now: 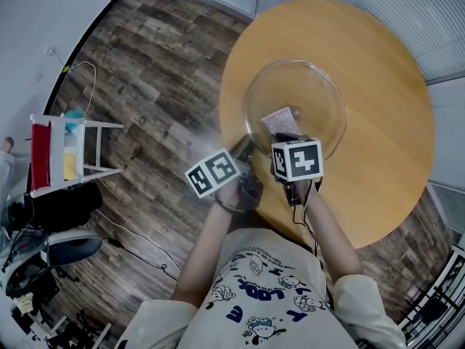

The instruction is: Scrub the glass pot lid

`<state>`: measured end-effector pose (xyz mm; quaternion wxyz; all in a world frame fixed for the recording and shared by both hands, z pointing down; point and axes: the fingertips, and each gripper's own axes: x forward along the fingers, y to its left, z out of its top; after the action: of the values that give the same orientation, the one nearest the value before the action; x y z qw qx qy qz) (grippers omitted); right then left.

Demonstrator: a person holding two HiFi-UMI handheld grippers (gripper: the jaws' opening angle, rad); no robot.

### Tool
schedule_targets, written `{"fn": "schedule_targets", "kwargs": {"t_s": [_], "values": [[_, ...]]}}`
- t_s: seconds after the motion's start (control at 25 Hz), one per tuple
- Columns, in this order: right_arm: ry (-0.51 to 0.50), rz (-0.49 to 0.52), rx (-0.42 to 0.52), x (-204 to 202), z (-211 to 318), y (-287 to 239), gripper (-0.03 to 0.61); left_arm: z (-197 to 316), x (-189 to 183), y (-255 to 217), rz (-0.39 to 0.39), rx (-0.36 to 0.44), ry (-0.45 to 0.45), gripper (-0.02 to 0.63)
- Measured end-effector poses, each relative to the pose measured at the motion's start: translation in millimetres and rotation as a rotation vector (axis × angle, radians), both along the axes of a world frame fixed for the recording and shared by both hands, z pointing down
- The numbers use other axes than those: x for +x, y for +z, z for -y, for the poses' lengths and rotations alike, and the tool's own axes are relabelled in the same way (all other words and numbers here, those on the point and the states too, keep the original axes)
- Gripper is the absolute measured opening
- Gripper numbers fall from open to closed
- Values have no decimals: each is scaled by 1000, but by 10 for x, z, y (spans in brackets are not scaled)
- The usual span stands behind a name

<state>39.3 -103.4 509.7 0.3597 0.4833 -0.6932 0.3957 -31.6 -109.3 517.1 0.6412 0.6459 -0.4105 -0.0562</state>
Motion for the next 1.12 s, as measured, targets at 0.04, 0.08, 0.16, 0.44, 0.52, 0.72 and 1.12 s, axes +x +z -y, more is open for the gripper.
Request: {"fn": "schedule_targets", "kwargs": {"t_s": [0.04,0.08,0.16,0.44,0.52,0.72,1.12], "values": [[-6,1,1,-18,10,0,55,6,-6,0,0,0,-1,67],[-10,3,2,-31,19,3,55,11,-7,2,1,0,-2,67],[-19,11,0,-51,27,18,55,20,2,7,5,1,-3,67],[-69,3,6,-129,43,3,55,19,13,9,8,1,-4,67],[-82,4,7,-153,55,4,55,23,18,12,9,1,-4,67],[-115,3,11,-243,108,-22,55,38,5,-11,7,-2,-4,67],[-141,32,10,-345,257,-7,55,47,19,-3,20,-2,10,67]]}}
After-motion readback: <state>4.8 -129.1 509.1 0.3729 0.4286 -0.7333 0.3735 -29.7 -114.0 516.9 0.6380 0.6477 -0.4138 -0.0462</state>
